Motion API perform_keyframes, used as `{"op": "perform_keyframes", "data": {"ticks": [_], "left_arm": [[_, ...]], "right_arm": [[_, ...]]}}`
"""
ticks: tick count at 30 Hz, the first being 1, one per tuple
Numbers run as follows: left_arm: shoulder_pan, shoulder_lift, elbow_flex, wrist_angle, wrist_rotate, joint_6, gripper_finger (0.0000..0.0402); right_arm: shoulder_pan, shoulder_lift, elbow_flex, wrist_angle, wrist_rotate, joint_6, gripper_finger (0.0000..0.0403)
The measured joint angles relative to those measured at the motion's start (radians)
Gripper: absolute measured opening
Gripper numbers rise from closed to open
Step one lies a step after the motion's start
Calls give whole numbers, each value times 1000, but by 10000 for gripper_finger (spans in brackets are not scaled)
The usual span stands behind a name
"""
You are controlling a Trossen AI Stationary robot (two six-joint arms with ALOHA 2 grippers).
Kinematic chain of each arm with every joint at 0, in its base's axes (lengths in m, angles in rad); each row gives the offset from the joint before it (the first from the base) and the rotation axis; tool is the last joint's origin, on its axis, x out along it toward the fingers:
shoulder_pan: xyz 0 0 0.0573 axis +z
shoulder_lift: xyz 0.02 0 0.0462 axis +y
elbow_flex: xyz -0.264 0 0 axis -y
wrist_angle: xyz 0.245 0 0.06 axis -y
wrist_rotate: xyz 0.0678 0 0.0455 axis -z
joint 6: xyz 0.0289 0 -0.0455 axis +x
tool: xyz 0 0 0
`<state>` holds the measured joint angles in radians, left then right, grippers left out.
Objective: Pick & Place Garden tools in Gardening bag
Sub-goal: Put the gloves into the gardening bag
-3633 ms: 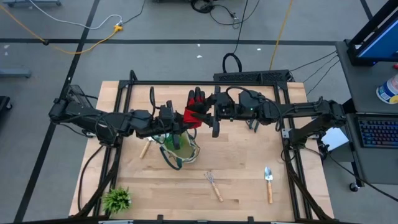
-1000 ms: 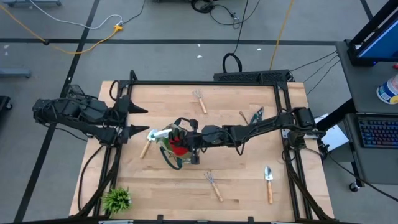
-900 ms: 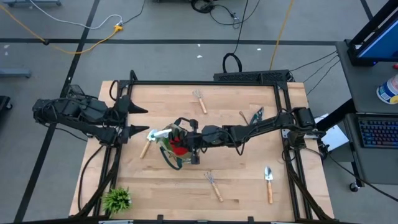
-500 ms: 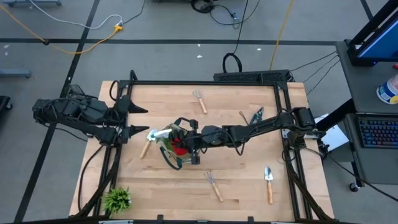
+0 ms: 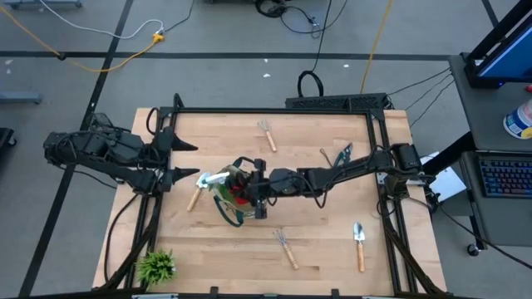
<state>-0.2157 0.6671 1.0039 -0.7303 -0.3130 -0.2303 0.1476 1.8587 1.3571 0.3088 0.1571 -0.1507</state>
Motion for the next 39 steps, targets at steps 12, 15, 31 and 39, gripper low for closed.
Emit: {"op": "perform_keyframes", "data": {"ticks": [12, 15, 31, 39], "left_arm": [[0, 0, 0, 0, 0, 0, 347], [0, 0, 0, 0, 0, -1, 347], [0, 0, 0, 0, 0, -1, 347], [0, 0, 0, 0, 0, 8, 347]], "right_arm": [[12, 0, 0, 0, 0, 0, 223], [12, 0, 0, 0, 0, 0, 238], [11, 0, 0, 8, 80, 15, 302], [25, -1, 0, 16, 75, 31, 299]]}}
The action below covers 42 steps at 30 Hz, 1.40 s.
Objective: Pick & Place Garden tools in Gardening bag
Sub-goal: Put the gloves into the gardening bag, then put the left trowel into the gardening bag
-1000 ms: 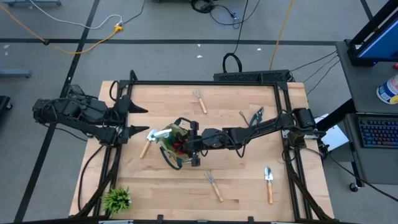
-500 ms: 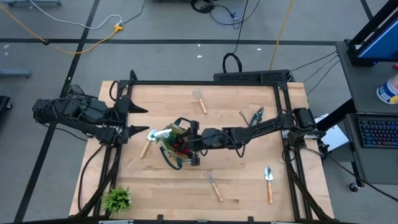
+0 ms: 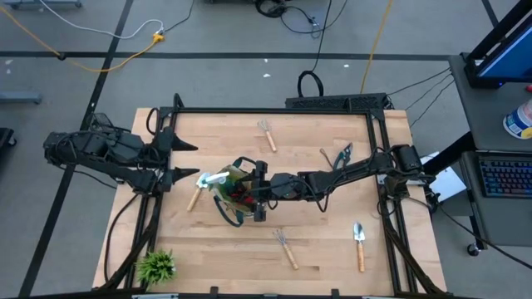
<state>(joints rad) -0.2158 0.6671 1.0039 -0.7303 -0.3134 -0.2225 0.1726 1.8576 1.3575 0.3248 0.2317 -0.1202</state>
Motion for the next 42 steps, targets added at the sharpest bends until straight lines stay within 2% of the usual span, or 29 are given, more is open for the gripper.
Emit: {"op": "perform_keyframes", "data": {"ticks": [19, 32, 38, 42], "left_arm": [[0, 0, 0, 0, 0, 2, 347], [0, 0, 0, -2, 0, 21, 347], [0, 0, 0, -3, 0, 21, 347], [0, 0, 0, -15, 0, 27, 347]], "right_arm": [[7, -19, 0, -19, 11, 2, 298], [5, -198, 1, -257, 366, -23, 280], [4, -274, 1, -367, 475, 10, 255], [-2, -318, 1, -453, 506, 76, 224]]}}
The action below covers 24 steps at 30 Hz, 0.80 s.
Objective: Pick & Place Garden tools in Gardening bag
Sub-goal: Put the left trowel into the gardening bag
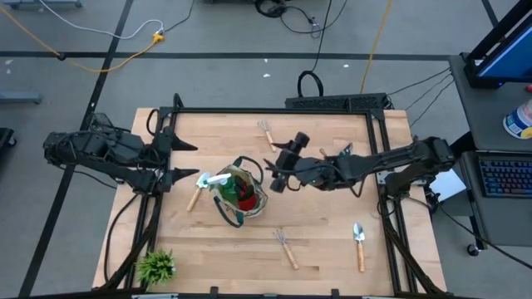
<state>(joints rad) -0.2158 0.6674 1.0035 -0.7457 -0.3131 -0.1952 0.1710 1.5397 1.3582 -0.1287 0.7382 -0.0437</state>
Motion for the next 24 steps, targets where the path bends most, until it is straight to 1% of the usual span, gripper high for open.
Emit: {"op": "perform_keyframes", "data": {"ticks": [3, 8, 16, 18, 21, 24], "left_arm": [[0, 0, 0, -9, 0, 7, 347], [0, 0, 0, -10, 0, -12, 347], [0, 0, 0, -8, -1, -45, 347], [0, 0, 0, -8, -1, -61, 347], [0, 0, 0, -8, -2, -88, 347], [0, 0, 0, -7, -2, -99, 347]], "right_arm": [[-2, -34, 0, -64, 1, 57, 193], [-2, -80, 0, -157, 2, 113, 128], [-2, -131, -1, -256, -5, 118, 13], [-1, -142, -1, -286, -8, 114, 5], [-1, -159, -1, -331, -9, 123, 11], [-1, -174, -1, -371, -10, 136, 4]]}}
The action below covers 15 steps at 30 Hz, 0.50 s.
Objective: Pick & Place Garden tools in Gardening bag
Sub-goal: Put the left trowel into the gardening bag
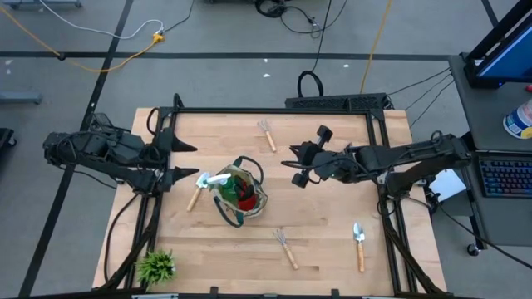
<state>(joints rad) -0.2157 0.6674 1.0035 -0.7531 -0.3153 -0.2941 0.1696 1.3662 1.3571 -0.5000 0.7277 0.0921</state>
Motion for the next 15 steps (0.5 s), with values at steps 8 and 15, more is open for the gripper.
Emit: {"op": "perform_keyframes", "data": {"ticks": [8, 15], "left_arm": [[0, 0, 0, 0, 0, 1, 347], [0, 0, 0, 4, 0, 2, 347]], "right_arm": [[-6, -105, -93, 23, -113, -1, 1], [-6, -240, -253, 154, -156, -3, 1]]}}
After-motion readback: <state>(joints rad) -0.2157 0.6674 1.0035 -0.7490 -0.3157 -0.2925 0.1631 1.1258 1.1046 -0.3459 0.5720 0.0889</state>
